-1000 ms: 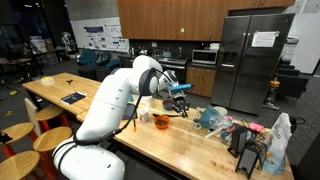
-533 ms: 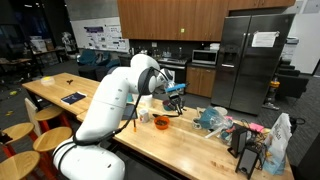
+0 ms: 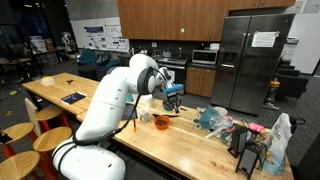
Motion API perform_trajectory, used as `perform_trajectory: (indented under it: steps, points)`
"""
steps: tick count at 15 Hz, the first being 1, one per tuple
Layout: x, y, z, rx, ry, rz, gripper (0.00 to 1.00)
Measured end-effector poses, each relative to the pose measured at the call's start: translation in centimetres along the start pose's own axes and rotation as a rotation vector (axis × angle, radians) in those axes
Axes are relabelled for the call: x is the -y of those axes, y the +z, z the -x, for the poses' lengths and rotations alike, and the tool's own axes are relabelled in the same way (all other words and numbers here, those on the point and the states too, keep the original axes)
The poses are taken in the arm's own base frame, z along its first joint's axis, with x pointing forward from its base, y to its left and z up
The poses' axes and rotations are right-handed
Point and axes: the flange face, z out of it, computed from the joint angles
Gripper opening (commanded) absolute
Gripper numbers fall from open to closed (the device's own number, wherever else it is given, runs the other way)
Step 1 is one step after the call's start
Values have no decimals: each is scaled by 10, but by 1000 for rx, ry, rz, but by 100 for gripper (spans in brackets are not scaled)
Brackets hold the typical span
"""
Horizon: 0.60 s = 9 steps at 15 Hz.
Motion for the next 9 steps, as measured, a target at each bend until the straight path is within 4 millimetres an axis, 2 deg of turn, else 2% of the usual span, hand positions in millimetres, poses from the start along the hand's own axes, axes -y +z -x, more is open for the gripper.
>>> perform_trajectory:
  steps: [5,9]
  points:
    - [0,-20,-4,-48,7,16,4]
    - [-12,-27,-9,-68,26,18,4]
